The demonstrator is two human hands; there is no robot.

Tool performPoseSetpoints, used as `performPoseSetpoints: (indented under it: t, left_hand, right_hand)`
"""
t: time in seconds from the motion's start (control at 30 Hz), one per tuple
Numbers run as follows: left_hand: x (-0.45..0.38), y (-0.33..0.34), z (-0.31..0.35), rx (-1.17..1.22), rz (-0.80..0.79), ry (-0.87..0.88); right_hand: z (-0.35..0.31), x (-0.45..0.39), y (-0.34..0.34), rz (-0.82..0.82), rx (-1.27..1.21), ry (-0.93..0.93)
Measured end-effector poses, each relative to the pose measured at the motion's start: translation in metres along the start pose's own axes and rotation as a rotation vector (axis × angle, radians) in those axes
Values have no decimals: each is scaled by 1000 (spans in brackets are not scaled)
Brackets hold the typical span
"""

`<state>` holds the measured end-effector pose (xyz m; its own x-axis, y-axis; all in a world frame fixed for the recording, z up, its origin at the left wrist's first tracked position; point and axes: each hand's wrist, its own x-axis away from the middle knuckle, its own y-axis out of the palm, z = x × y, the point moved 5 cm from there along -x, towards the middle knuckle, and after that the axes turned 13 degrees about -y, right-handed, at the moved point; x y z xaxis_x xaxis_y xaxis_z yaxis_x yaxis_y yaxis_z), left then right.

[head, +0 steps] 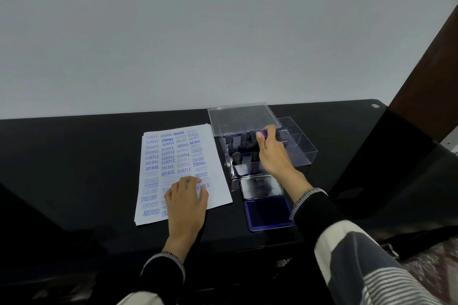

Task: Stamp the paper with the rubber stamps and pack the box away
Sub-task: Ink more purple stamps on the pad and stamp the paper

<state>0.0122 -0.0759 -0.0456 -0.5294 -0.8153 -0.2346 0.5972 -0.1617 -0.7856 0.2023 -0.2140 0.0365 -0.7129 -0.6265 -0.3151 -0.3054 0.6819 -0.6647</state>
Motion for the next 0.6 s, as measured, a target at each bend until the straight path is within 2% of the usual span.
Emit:
performPoseSetpoints:
  t: [0.13,0.2,0.4,0.6]
  left_hand:
    - [-1,2,0,-7,16,3]
    - [-1,3,0,-15,22,8]
    - [-1,4,-1,-30,39,18]
    - [-1,4,-1,-40,39,24]
  right_hand:
    - [-6,-12,7,-70,210,-28]
    - [-9,-16,9,-60,221,-30]
    - [-8,-17,23,-55,-58,-8]
    - [-7,-18,9,-32,-196,-10]
